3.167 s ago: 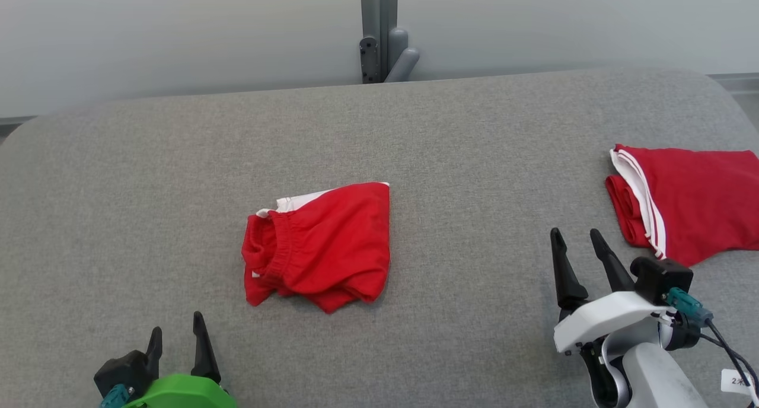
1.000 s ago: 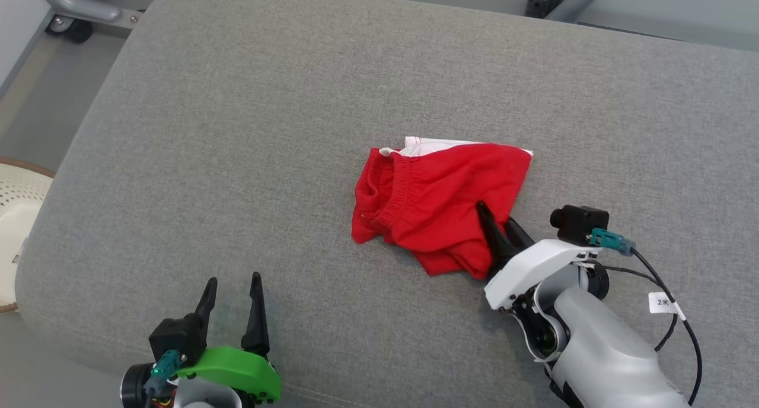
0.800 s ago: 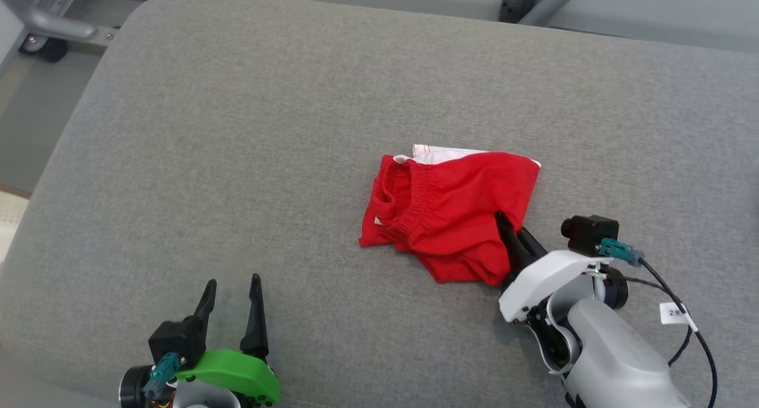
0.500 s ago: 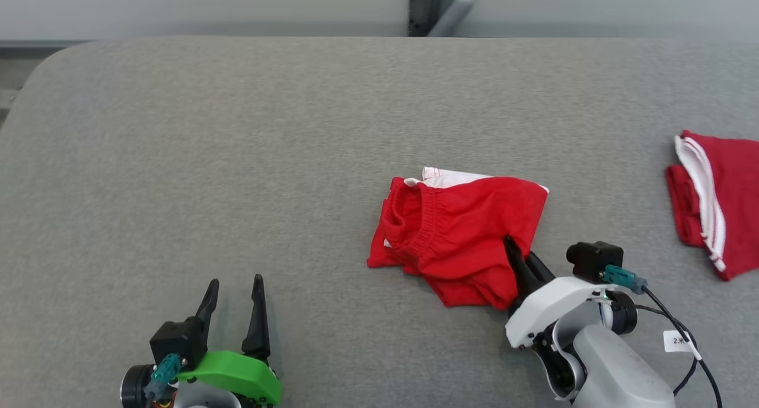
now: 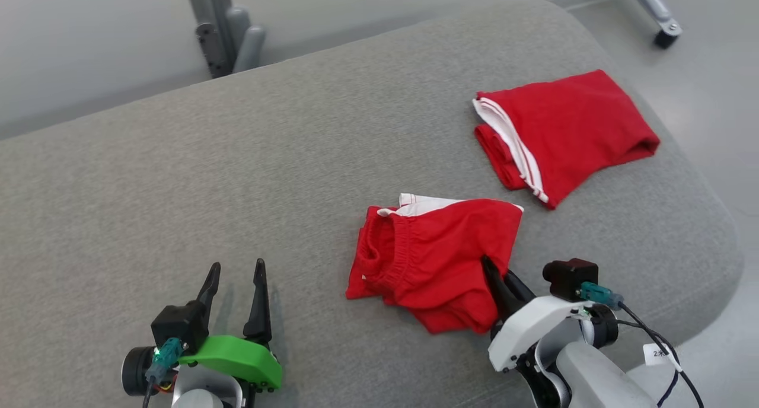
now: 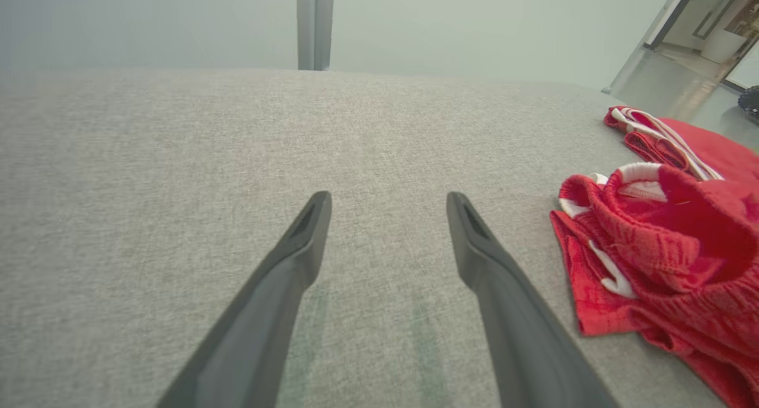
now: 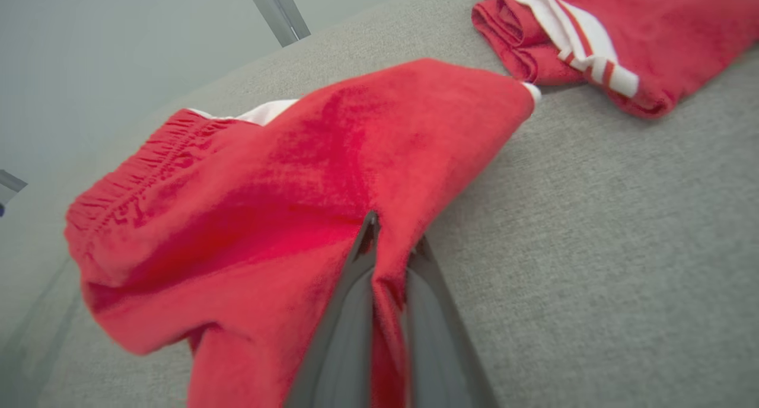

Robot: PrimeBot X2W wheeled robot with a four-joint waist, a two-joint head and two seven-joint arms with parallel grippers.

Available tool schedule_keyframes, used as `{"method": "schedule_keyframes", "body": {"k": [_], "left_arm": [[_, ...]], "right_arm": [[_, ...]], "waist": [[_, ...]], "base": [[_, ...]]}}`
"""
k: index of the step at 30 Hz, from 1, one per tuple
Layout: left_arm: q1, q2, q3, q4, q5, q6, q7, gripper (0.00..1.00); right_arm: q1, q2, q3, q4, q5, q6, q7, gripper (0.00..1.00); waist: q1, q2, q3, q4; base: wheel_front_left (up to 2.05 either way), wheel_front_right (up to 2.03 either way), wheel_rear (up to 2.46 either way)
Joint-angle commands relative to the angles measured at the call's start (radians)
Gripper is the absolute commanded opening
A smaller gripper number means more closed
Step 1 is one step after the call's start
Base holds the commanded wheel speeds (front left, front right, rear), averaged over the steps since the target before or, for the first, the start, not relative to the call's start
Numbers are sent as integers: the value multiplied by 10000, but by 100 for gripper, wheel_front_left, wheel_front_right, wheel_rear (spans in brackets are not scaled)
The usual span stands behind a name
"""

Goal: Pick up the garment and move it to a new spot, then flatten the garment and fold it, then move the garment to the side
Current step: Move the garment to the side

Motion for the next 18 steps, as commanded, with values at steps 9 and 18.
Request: {"method": "schedule_keyframes", "body": {"k": [9, 18], "left_arm": [[-568, 58, -340, 207, 731, -249, 4, 100], [-948, 57, -443, 197, 955, -296, 4, 100]], "right_arm": [[-1708, -544, 987, -45, -509, -5, -3, 0], [-4480, -2313, 1981, 1372, -712, -6, 200, 0]], "waist": [[0, 61, 926, -757], [0, 61, 1672, 998]], "base": [[0, 0, 0], [0, 0, 0]]}}
